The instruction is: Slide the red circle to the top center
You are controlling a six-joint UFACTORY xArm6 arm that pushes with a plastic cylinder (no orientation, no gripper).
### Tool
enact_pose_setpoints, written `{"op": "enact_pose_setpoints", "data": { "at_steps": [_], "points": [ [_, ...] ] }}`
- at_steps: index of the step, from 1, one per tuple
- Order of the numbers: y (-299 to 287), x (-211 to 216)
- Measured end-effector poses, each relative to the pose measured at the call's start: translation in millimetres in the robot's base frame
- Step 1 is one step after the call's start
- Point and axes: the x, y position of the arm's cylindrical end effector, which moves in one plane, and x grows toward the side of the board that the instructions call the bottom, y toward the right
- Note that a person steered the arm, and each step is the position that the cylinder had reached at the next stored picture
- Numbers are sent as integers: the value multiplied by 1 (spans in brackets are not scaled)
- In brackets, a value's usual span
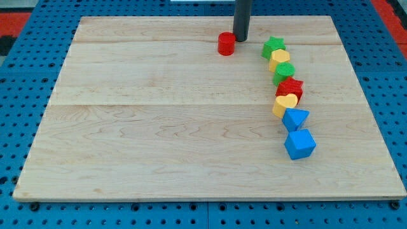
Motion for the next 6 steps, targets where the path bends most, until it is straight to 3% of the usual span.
{"op": "enact_pose_setpoints", "data": {
  "at_steps": [2,4,5,6],
  "points": [
    [-54,9],
    [-7,38],
    [-68,83],
    [-65,50]
  ]
}}
